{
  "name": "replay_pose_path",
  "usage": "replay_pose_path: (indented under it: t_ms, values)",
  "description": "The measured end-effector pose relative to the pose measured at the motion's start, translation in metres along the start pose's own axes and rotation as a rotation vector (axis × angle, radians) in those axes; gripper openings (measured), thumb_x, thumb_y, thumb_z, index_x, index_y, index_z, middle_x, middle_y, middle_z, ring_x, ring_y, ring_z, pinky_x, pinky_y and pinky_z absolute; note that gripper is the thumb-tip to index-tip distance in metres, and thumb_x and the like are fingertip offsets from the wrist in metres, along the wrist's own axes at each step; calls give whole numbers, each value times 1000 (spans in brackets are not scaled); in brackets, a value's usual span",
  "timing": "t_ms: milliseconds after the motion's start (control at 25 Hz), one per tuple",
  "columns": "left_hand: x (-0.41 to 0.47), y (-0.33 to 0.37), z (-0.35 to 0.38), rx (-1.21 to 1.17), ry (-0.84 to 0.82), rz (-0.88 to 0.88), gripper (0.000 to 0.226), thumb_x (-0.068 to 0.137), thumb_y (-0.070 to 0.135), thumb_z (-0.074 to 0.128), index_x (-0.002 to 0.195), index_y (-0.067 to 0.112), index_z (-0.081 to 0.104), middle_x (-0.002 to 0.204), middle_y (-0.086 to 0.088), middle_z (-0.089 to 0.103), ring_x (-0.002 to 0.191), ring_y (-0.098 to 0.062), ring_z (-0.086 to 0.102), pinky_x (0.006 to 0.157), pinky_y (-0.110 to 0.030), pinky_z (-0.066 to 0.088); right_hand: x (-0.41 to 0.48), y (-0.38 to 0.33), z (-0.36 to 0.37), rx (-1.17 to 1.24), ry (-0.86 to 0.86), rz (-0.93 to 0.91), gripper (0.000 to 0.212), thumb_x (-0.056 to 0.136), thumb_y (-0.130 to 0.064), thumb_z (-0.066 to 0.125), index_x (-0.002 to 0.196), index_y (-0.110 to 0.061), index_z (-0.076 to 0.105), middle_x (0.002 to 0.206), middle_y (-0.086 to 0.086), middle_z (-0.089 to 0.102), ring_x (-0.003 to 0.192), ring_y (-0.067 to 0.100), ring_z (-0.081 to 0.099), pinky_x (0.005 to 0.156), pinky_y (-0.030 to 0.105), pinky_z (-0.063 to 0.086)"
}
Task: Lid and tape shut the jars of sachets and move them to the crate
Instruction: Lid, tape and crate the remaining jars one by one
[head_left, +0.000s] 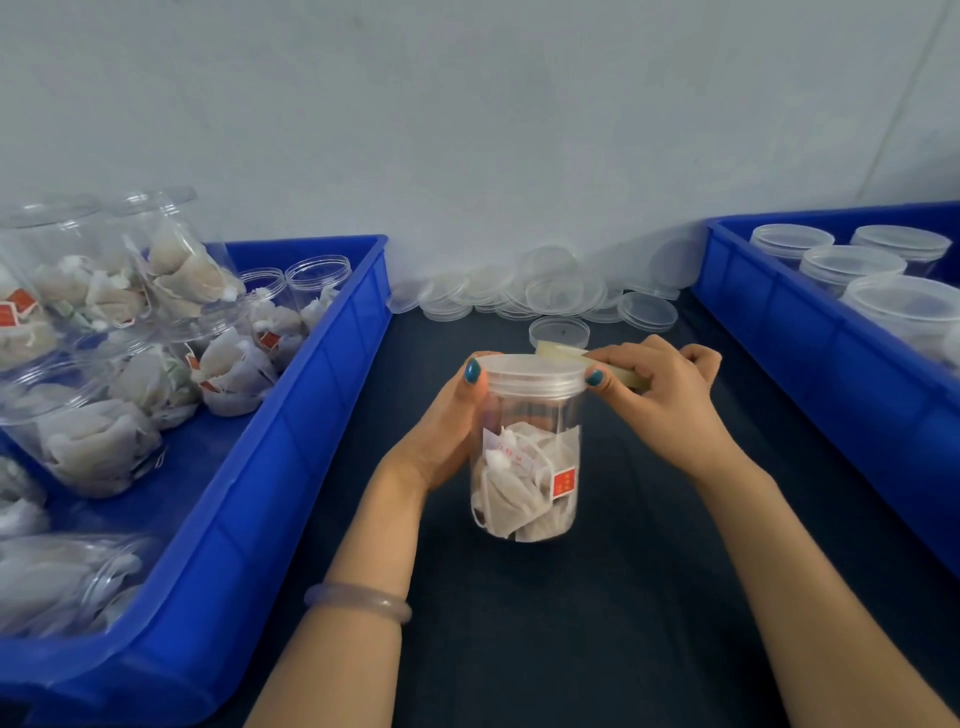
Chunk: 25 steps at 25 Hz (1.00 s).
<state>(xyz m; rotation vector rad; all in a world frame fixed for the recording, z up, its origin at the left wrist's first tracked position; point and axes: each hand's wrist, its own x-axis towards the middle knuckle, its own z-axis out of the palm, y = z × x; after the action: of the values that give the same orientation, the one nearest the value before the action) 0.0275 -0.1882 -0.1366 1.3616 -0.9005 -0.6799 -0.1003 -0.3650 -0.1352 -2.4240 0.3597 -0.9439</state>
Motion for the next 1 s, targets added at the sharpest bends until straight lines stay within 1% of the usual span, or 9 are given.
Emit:
replay_pose_path:
  t_ms: [160,240,320,400,480,600,680,800,1000]
  values:
    - [5,-2,-2,292,64,84,119,51,101,40,129,14,59,125,7,65,116,-5,61,92,-18,50,-4,5,-2,-19,39,16,52,76,-84,37,94,-48,70,69,-8,60,84,7,46,83,32,15]
    - [8,-1,-5,329,149,161,97,65,87,43,136,23,59,117,29,66,113,9,59,88,-7,47,-4,6,-3,-57,109,30,64,76,-86,40,95,-36,76,64,-12,56,80,7,46,84,31,17]
    - [12,-2,-8,313,288,225,79,77,63,53,143,21,51,103,38,66,105,16,59,82,-2,44,-4,4,-2,-138,132,44,71,73,-86,39,90,-29,77,64,-12,56,77,11,49,85,32,20]
    - [13,-4,-5,288,368,252,67,87,54,54,144,19,50,106,30,70,106,11,62,86,-9,48,-5,0,0,-190,141,77,78,74,-89,39,83,-22,77,64,-7,58,69,16,52,80,33,30]
    - [12,-8,5,300,341,220,65,91,63,48,143,24,49,111,34,64,108,14,59,91,-12,48,-6,-5,2,-190,145,143,75,70,-89,41,81,-23,75,63,-6,59,63,17,53,63,34,40]
    - [13,-11,18,302,319,147,96,70,72,68,149,31,32,126,31,54,119,9,51,92,-9,43,-9,-10,6,-127,76,107,57,76,-77,50,91,-27,73,59,-7,59,59,14,56,60,34,47]
    - [14,-13,18,371,384,142,105,59,63,79,148,32,32,131,22,51,120,6,49,90,-7,40,-9,-9,7,-171,-21,-16,52,88,-64,46,105,-19,67,57,-7,55,58,17,54,73,35,44]
    - [17,-13,11,388,399,126,100,60,47,88,145,32,38,124,27,53,112,20,49,87,-2,41,-8,-2,-4,-229,-23,-97,53,94,-53,28,120,-23,63,62,-9,57,63,14,52,82,32,29]
    - [16,-13,8,217,337,130,78,61,27,93,129,26,55,110,22,68,105,10,61,81,-10,50,-6,5,-19,-465,106,-149,47,97,-57,35,98,-24,69,83,-9,65,74,14,52,81,33,19]
